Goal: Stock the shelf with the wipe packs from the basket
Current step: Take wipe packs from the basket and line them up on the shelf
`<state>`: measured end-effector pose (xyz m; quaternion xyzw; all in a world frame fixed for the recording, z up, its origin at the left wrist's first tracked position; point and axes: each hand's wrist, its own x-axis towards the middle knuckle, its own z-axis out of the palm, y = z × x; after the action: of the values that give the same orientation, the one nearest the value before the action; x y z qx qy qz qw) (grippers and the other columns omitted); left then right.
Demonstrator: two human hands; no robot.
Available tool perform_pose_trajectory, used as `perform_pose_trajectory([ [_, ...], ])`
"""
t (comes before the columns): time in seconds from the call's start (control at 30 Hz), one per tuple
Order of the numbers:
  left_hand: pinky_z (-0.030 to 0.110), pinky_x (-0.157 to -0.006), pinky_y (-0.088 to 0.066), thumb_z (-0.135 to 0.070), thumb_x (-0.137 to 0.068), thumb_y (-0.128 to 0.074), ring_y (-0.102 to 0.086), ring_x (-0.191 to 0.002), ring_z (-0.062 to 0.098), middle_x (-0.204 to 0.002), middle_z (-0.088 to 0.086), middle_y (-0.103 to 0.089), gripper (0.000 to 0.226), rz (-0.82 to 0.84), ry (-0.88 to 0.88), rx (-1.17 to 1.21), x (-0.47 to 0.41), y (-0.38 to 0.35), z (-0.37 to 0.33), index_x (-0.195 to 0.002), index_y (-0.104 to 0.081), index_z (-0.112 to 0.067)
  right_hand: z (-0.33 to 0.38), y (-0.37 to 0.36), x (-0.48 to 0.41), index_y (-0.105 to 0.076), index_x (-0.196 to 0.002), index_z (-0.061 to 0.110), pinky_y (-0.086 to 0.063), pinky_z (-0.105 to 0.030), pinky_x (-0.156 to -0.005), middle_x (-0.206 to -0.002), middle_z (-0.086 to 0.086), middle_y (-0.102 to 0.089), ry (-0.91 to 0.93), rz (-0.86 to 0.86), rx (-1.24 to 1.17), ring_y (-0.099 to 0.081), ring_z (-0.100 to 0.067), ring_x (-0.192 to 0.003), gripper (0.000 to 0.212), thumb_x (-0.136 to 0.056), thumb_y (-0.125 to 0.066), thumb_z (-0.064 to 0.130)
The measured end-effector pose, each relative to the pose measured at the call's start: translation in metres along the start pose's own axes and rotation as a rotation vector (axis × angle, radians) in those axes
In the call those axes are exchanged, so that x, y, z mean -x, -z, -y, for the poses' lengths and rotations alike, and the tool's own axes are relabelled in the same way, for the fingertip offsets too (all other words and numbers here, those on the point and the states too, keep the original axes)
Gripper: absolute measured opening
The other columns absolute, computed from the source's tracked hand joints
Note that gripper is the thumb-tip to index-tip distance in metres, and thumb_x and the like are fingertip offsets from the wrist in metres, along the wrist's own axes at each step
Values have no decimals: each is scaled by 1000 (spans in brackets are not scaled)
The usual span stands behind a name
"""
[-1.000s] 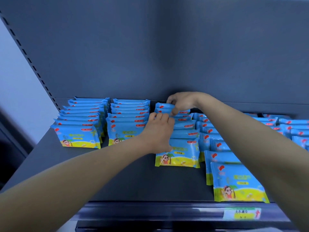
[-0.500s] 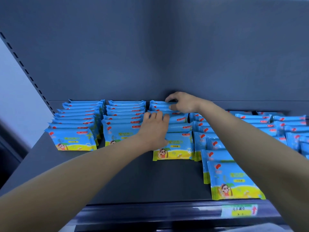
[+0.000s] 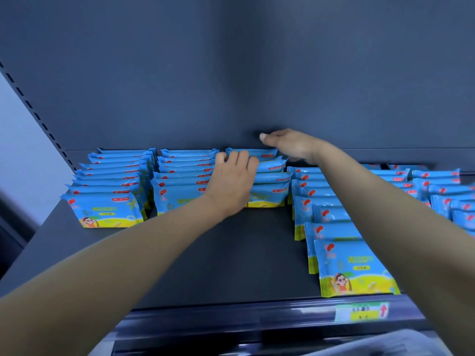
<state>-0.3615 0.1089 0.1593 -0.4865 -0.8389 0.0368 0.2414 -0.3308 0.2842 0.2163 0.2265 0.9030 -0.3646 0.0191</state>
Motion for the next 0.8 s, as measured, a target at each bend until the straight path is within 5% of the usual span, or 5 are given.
perform_pose_trajectory([
  [0.2, 42, -97, -28, -51, -68, -61, -41, -111, 26, -121, 8, -40, 87, 199, -50, 132, 1, -8, -1, -135, -27, -7, -2, -8, 2, -46, -135, 20, -38, -31, -100, -141, 2, -45, -21, 62, -6, -42, -18, -129, 59, -91, -41, 59],
  [0.33, 40, -98, -27, -46, -75, -60, -47, -110, 26, -116, 5, -47, 71, 369, -5, 415, -11, -6, 12, -132, -33, -12, -3, -12, -1, -51, -130, 15, -38, -34, -104, -132, -3, -54, 11, 36, 57, -49, -20, -120, 52, -94, -44, 50],
  [0.57, 40, -96, -28, -49, -72, -66, -43, -109, 25, -120, 7, -41, 87, 239, -121, 132, 5, -19, -6, -136, -25, -8, -5, -15, -4, -48, -133, 10, -38, -30, -99, -134, -5, -52, -15, -6, 92, -48, -22, -122, 52, -94, -49, 44],
  [0.8, 51, -104, -22, -38, -74, -65, -32, -123, 37, -136, 17, -30, 77, 139, 8, 11, 4, -25, -3, -133, -24, -12, 0, -22, -10, -55, -119, -1, -44, -31, -80, -119, -15, -60, -111, -160, 96, -57, -25, -103, 45, -91, -56, 34],
])
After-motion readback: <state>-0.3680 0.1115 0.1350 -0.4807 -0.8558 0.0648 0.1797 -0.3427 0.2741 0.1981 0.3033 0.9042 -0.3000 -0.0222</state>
